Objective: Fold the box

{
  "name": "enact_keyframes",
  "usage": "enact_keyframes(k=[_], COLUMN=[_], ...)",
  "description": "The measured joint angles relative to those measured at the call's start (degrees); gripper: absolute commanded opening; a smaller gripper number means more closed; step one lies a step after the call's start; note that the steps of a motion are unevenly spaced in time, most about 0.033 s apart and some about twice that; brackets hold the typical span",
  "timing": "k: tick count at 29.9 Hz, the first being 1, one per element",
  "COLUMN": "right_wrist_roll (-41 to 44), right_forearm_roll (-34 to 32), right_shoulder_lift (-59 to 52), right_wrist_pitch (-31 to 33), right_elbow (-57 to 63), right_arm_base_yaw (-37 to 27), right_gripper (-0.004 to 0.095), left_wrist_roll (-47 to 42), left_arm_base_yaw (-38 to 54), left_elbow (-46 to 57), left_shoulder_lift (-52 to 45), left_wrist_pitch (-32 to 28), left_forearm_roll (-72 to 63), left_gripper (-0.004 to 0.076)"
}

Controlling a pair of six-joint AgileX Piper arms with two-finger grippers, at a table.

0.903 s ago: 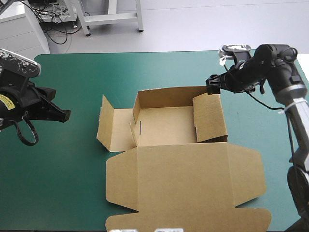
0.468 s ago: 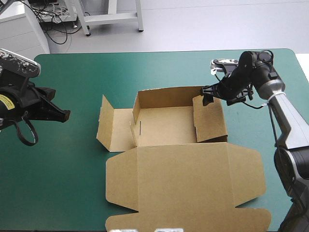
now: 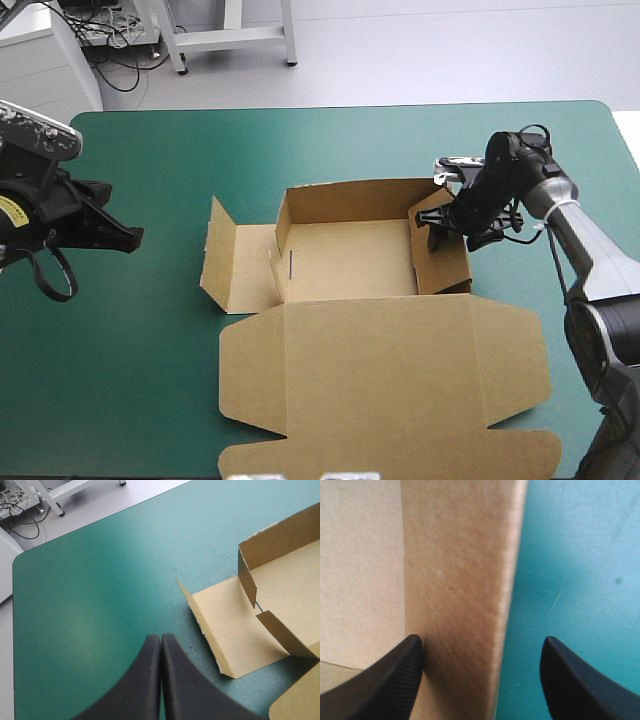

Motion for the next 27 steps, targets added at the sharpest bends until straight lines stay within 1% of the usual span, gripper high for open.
enact_keyframes(k=[3,6,12,22,27], right_wrist_roll=[0.0,0.0,-0.2,-1.7,-3.9], right_forearm_roll=[0.0,0.1,-0.9,-1.2,-1.5], right_shoulder_lift=[0.0,0.0,0.0,-0.3,-4.9], right_wrist_pitch=[0.0,0.0,-0.1,-0.2,-0.2], right_elbow=[0.0,0.0,0.0,-1.7,-4.2], right_arm_base_yaw=[0.0,0.0,0.0,0.0,-0.1], right_gripper=[0.0410,0.0290,-0.0011,-0.0023,-0.0023], left_wrist_roll=[0.0,0.0,0.0,0.0,-1.5], left_arm_base_yaw=[0.0,0.0,0.0,0.0,0.0], left_elbow=[0.0,0.0,0.0,0.0,0.0], left_shoulder_lift=[0.0,0.0,0.0,0.0,0.0], left_wrist_pitch=[0.0,0.0,0.0,0.0,-0.1], left_forearm_roll=[0.0,0.0,0.0,-0.9,0.4], left_gripper=[-0.0011,-0.0011,-0.0011,-0.0012,-0.0013])
